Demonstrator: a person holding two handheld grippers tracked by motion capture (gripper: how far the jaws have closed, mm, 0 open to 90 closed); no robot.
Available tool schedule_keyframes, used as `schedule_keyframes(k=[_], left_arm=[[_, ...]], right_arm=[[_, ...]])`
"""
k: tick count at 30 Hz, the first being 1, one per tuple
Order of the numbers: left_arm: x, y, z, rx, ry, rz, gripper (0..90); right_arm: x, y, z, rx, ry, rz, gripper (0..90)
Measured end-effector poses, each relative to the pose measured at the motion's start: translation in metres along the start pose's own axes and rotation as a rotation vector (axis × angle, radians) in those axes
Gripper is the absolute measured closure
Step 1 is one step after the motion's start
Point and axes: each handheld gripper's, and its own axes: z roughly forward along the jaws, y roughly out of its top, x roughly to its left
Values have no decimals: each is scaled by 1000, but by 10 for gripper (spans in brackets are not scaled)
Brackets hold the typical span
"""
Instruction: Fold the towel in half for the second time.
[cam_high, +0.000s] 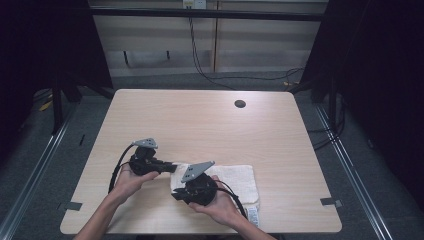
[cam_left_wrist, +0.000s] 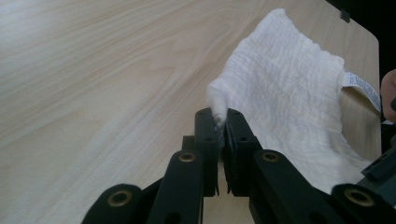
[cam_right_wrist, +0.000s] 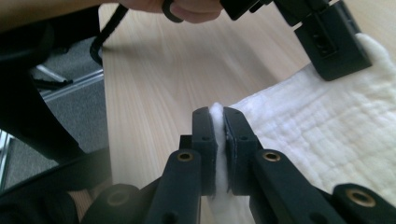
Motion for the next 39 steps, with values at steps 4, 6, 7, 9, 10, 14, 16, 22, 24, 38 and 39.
schedule_keyframes(k=[4, 6, 7, 9, 10, 14, 16, 22, 24, 38, 39], left_arm=[[3, 0, -10, -36, -5, -14, 854], [4, 0, -15, -52, -5, -17, 850], [4, 0, -17, -61, -4, -19, 846], [6, 1, -22, -90, -4, -41, 840], [6, 2, -24, -96, -5, -38, 845], [4, 2, -30, -98, 7, -34, 857], [4, 2, -35, -108, 8, -38, 858], [4, 8, -50, -97, 43, -10, 858], [4, 11, -56, -107, 52, -7, 858], [10, 2, -38, -98, 36, -20, 857], [8, 4, -35, -101, 32, -23, 857]], right_arm=[[2, 9, -3, -26, 1, -7, 843], [3, 14, -4, -33, 0, -15, 843], [3, 15, -4, -35, 0, -14, 843], [5, 19, -4, -53, -10, -10, 841], [5, 21, -4, -64, -6, -11, 841], [10, 30, -1, -76, -4, -21, 842], [12, 33, 0, -77, -2, -23, 842], [15, 47, -2, -112, 4, -33, 842], [15, 52, -2, -116, 4, -38, 842], [14, 39, 10, -127, 6, -3, 842], [14, 38, 9, -130, 6, -2, 842]])
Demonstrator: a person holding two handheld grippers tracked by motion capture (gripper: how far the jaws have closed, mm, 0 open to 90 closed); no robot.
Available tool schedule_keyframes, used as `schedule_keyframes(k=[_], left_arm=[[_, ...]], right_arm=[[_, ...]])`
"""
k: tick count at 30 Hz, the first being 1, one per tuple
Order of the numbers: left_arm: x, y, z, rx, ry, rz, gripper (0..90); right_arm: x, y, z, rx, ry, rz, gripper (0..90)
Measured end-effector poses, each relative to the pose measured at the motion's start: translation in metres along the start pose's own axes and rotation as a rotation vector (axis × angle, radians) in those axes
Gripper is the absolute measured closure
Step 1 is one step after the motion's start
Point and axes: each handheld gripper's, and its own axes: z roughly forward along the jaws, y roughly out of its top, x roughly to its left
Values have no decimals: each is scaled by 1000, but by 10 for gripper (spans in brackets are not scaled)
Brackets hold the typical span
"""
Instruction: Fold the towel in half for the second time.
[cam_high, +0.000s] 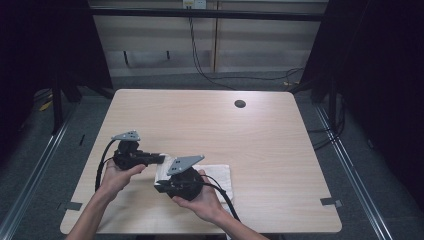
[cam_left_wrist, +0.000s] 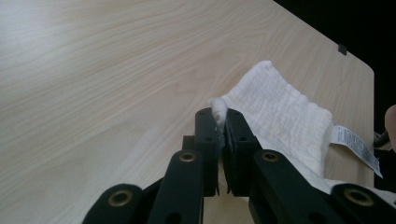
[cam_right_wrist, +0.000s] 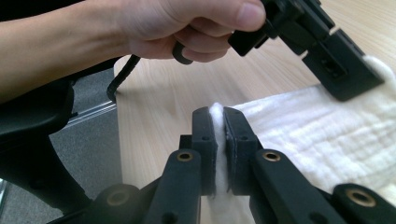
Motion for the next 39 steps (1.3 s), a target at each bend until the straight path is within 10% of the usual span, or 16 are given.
schedule_keyframes(k=[39], left_arm=[[-24, 31, 67, 81, -56, 56, 845]], right_arm=[[-25, -44, -64, -40, -84, 77, 836]])
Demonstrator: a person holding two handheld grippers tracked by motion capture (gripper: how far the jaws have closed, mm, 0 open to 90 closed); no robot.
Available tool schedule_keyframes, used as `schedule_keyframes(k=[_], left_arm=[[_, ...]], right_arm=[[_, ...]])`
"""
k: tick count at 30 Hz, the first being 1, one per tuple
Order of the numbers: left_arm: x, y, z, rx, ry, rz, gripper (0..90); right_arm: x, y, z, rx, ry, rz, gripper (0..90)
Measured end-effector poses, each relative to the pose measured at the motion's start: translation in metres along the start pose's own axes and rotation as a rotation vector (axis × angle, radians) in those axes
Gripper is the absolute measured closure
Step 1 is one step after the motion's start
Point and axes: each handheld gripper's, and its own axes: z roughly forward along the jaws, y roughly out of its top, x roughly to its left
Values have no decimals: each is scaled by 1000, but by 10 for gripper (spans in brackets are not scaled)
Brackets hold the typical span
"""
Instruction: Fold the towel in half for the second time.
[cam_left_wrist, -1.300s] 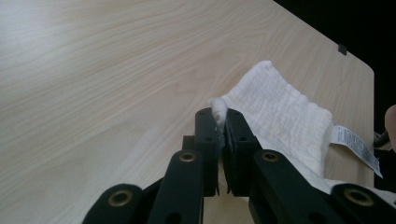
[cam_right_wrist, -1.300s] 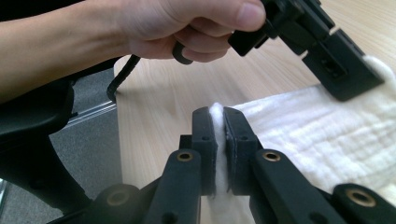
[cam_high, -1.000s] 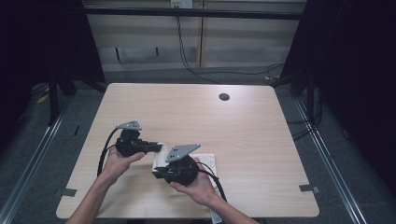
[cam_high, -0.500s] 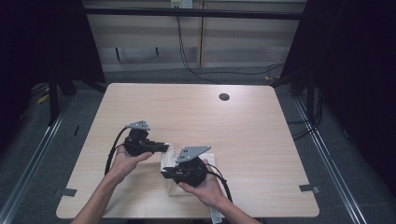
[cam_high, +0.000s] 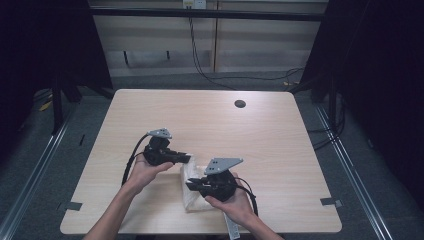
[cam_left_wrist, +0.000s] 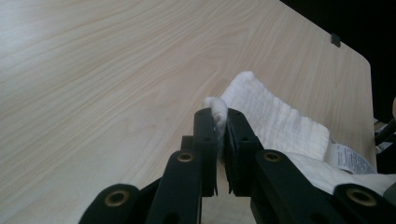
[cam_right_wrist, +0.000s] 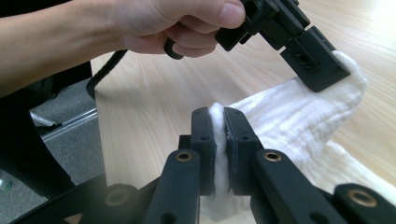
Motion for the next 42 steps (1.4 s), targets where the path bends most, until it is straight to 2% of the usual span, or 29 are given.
schedule_keyframes(k=[5, 17, 23, 24, 26, 30, 39, 40, 41, 42], left_arm=[[-6, 7, 14, 14, -3, 11, 844], [-13, 12, 39, 16, -41, 10, 841], [-17, 15, 52, 43, -33, 18, 842], [-18, 15, 55, 64, -28, 32, 841], [-20, 15, 60, 60, -33, 17, 840], [-21, 17, 67, 56, -35, 14, 835], [-23, 15, 85, 79, -60, 1, 776], [-24, 14, 86, 85, -68, 9, 769], [-27, 14, 89, 70, -72, 23, 749], [-29, 14, 91, 81, -72, 34, 742]], right_arm=[[-6, -9, -10, -14, -12, 38, 836], [-6, -16, -19, 12, -36, 34, 827], [-12, -30, -24, 12, -56, 77, 824], [-12, -31, -25, 15, -57, 77, 822], [-12, -34, -27, 27, -63, 74, 819], [-15, -39, -30, 56, -72, 49, 810], [-21, -57, -31, 101, -97, 66, 758], [-22, -59, -31, 107, -99, 66, 743], [-23, -60, -32, 112, -103, 65, 734], [-23, -62, -33, 120, -109, 61, 732]])
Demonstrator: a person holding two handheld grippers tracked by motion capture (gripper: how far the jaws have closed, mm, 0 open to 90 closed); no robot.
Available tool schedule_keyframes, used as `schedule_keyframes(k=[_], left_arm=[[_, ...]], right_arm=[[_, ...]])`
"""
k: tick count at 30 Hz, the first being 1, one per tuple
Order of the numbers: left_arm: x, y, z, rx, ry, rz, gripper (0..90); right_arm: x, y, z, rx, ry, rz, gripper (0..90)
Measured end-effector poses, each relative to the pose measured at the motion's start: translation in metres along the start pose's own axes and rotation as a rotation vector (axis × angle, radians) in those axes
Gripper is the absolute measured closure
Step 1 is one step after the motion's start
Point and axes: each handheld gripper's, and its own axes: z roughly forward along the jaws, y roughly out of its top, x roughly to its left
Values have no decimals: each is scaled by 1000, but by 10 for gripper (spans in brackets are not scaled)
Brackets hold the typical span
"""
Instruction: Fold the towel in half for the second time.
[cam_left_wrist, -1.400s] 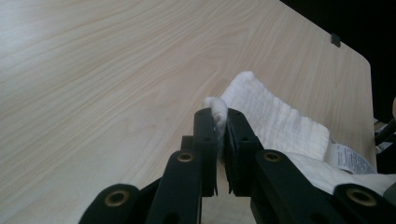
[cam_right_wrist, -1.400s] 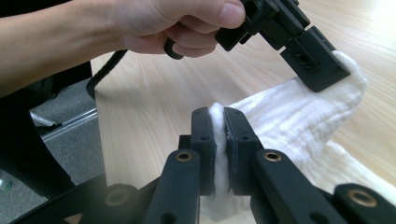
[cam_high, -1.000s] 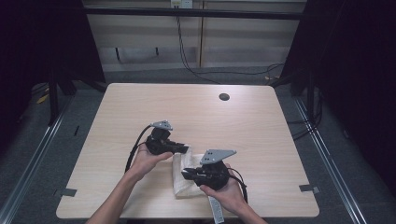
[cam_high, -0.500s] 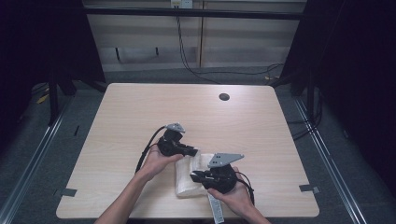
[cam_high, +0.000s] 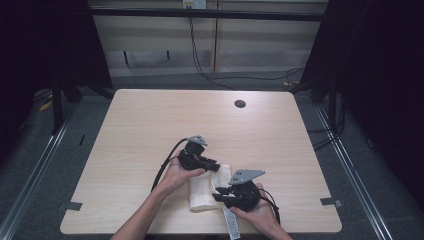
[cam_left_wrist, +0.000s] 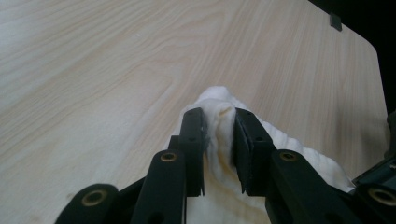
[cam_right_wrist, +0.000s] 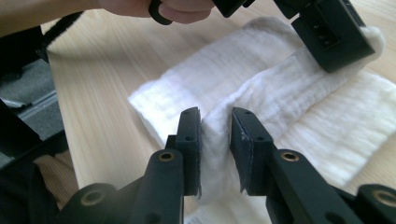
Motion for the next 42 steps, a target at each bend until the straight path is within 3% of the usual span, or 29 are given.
schedule_keyframes(k=[6, 14, 17, 20, 25, 29, 36, 42], left_arm=[[-1, 0, 9, -6, -6, -7, 732], [-5, 3, 10, -11, 20, 17, 664], [-5, 4, 9, -27, 15, 15, 625], [-8, 6, 7, -64, 1, 38, 604], [-9, 9, 0, -89, -3, 38, 534], [-7, 7, -7, -87, 21, 35, 527], [-2, 1, -22, -76, 63, 21, 516], [-7, 2, -40, -64, 102, 42, 492]], right_arm=[[1, -7, -4, 29, -40, -11, 716], [-8, -10, -10, 35, -62, 32, 598], [-11, -12, -12, 32, -82, 42, 567], [-14, -12, -15, 22, -98, 51, 540], [-19, -12, -16, 23, -120, 56, 523], [-21, -12, -19, 5, -126, 67, 500], [-28, -21, -30, 22, -162, 86, 522], [-40, -10, -47, -36, -183, 87, 534]])
